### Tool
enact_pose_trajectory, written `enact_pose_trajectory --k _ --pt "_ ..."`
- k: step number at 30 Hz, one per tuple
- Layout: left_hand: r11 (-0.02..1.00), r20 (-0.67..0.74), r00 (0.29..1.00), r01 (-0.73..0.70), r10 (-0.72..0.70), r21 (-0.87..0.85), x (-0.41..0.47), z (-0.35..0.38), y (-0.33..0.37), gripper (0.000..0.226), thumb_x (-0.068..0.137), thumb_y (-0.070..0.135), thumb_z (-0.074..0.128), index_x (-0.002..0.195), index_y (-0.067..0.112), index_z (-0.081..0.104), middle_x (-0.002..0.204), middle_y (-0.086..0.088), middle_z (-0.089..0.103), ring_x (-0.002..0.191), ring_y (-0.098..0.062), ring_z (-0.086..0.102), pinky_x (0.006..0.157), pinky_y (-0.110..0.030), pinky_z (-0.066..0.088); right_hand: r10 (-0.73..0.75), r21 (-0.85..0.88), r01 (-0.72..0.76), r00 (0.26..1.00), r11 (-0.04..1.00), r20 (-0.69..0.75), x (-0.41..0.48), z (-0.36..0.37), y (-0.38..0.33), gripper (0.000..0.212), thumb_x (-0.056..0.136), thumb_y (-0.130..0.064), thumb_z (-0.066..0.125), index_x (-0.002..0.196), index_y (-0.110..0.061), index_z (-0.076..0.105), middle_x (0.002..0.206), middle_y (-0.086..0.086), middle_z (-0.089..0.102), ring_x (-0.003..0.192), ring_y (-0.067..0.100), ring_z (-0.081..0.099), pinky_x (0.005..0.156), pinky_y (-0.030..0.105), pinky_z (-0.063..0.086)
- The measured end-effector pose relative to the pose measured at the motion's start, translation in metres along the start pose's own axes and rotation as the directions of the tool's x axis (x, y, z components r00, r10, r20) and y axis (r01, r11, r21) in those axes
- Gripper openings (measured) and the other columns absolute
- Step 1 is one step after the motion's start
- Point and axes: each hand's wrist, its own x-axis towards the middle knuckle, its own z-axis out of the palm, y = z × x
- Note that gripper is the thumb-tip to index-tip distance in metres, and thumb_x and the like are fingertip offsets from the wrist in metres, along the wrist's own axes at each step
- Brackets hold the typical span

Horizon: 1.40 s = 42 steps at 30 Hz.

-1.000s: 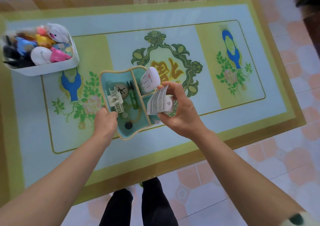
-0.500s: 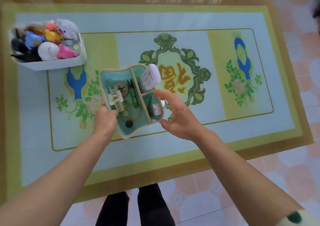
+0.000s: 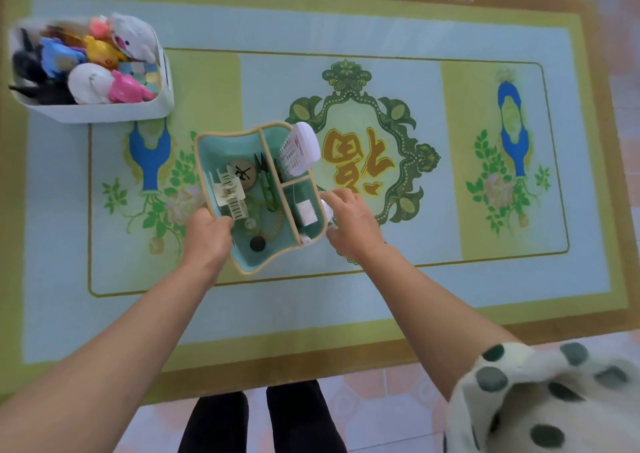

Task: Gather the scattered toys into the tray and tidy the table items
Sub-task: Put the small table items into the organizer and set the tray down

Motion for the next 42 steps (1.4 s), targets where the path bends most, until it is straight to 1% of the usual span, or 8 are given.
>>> enact_pose_trajectory --k 6,14,17,20,23,29,34,42 --pt "1.000 -0.013 1.000 0.012 -0.011 0.022 0.005 -0.002 -0.004 0.021 0.083 -0.001 0.046 0.095 0.000 0.063 0.083 -0.013 0.057 0.064 -0.018 0.046 0.055 -0.030 0.038 -0.110 -0.196 0.098 0.993 0.976 -0.052 0.020 0.019 -0.003 0.051 0.076 0.000 0.059 0.122 -0.019 0.048 0.116 0.009 0.045 0.095 0.026 0.041 0.079 0.035 0.046" --pt "0.999 -0.019 0.999 0.033 -0.033 0.004 0.009 -0.005 0.000 0.019 0.082 0.000 0.045 0.088 -0.001 0.063 0.079 -0.012 0.058 0.064 -0.021 0.048 0.056 -0.031 0.039 -0.010 0.201 0.038 0.990 0.979 -0.140 0.007 -0.028 0.003 0.053 0.083 -0.014 0.066 0.133 -0.019 0.049 0.118 0.006 0.047 0.108 0.026 0.049 0.088 0.035 0.047" --pt "0.999 -0.021 0.999 0.034 -0.035 -0.010 0.008 -0.006 0.003 0.019 0.083 0.001 0.046 0.090 -0.001 0.064 0.081 -0.012 0.060 0.067 -0.022 0.050 0.058 -0.031 0.040 -0.012 0.307 0.102 0.960 0.946 -0.280 -0.010 -0.056 -0.007 0.053 0.078 -0.014 0.070 0.128 -0.019 0.053 0.109 0.001 0.047 0.096 0.020 0.051 0.081 0.029 0.047" --pt "0.998 -0.018 0.999 0.042 -0.043 -0.037 0.008 -0.005 0.008 0.020 0.082 0.000 0.045 0.092 -0.003 0.063 0.083 -0.014 0.060 0.071 -0.024 0.052 0.062 -0.034 0.043 -0.066 0.340 0.220 0.910 0.914 -0.410 -0.030 -0.077 -0.027 0.053 0.075 -0.016 0.074 0.125 -0.016 0.055 0.107 0.001 0.052 0.087 0.010 0.049 0.074 0.011 0.041" --pt "0.998 -0.028 0.999 0.043 -0.045 -0.052 0.007 -0.004 0.015 0.016 0.083 -0.001 0.045 0.087 -0.004 0.060 0.077 -0.012 0.055 0.070 -0.023 0.048 0.060 -0.033 0.040 -0.222 0.270 0.366 0.869 0.891 -0.443 -0.046 -0.084 -0.059 0.053 0.074 -0.015 0.074 0.123 -0.013 0.056 0.109 0.004 0.055 0.091 0.013 0.052 0.072 0.014 0.044" --pt "0.997 -0.026 0.999 0.042 -0.043 -0.058 0.004 -0.008 0.020 0.008 0.081 0.001 0.042 0.077 0.003 0.048 0.072 -0.010 0.044 0.067 -0.022 0.040 0.058 -0.034 0.035 -0.470 -0.115 0.456 0.855 0.883 -0.218 -0.033 -0.072 -0.114 0.044 0.073 -0.007 0.064 0.116 -0.012 0.060 0.109 0.005 0.061 0.097 0.028 0.053 0.081 0.036 0.044" --pt "0.998 -0.044 0.999 0.015 -0.018 -0.066 0.001 -0.018 0.018 0.019 0.081 -0.001 0.043 0.088 0.001 0.060 0.081 -0.016 0.060 0.076 -0.030 0.055 0.068 -0.041 0.048 -0.478 -0.386 0.434 0.878 0.814 -0.021 -0.012 -0.058 -0.138 0.031 0.069 0.003 0.058 0.097 -0.009 0.056 0.094 0.007 0.062 0.104 0.032 0.049 0.086 0.038 0.037" --pt "0.995 -0.077 0.996 0.033 -0.040 -0.093 0.000 -0.029 0.008 0.022 0.085 -0.001 0.042 0.095 0.010 0.058 0.082 -0.007 0.059 0.078 -0.026 0.054 0.066 -0.032 0.040 -0.411 -0.565 0.449 0.889 0.692 0.204 0.000 -0.038 -0.165 0.031 0.073 -0.004 0.064 0.102 -0.011 0.057 0.100 0.005 0.061 0.116 0.029 0.033 0.094 0.037 0.025"
